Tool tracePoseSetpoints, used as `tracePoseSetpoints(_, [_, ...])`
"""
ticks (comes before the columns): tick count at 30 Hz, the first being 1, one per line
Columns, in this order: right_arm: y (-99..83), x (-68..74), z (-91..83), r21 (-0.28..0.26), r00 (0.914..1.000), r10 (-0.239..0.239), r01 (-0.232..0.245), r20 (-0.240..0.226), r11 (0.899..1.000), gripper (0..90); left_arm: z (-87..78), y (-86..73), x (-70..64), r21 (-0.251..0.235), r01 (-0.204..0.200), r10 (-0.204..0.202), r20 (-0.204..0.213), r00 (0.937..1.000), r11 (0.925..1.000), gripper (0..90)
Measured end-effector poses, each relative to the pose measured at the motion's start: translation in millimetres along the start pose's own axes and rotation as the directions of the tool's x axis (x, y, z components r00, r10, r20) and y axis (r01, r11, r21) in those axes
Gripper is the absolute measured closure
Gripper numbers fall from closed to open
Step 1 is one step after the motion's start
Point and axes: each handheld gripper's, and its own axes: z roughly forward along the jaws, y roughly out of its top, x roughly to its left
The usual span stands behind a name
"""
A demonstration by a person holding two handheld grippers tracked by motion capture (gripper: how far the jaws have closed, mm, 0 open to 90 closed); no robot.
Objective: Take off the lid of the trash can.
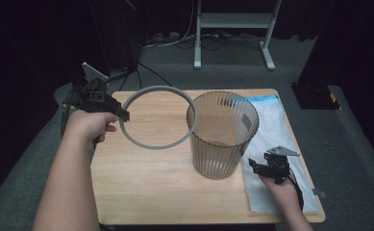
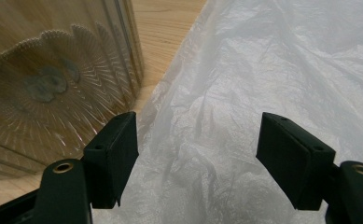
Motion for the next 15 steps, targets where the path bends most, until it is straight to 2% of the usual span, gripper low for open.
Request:
tracePoseSetpoints(9, [-0.2, 0.5, 0.5, 0.001, 1.0, -0.006, 0.006, 0.003, 1.0, 28.5, -4.5, -5.0, 19.5, -0.024, 0.016, -0.016, 0.01, 0.9998, 0.9996, 83.0])
tracePoseSetpoints(11, [-0.4, 0.5, 0.8, 0.001, 1.0, -0.007, 0.007, 0.003, 1.0, 28.5, -5.2, -6.7, 24.7, -0.034, 0.031, -0.03, 0.007, 0.9995, 0.9989, 82.9])
tracePoseSetpoints(15, [-0.7, 1.1, 1.6, 0.004, 1.0, -0.007, 0.007, 0.004, 1.0, 28.5, -3.5, -9.4, 32.5, -0.033, 0.035, -0.035, -0.001, 0.9994, 0.9988, 82.9])
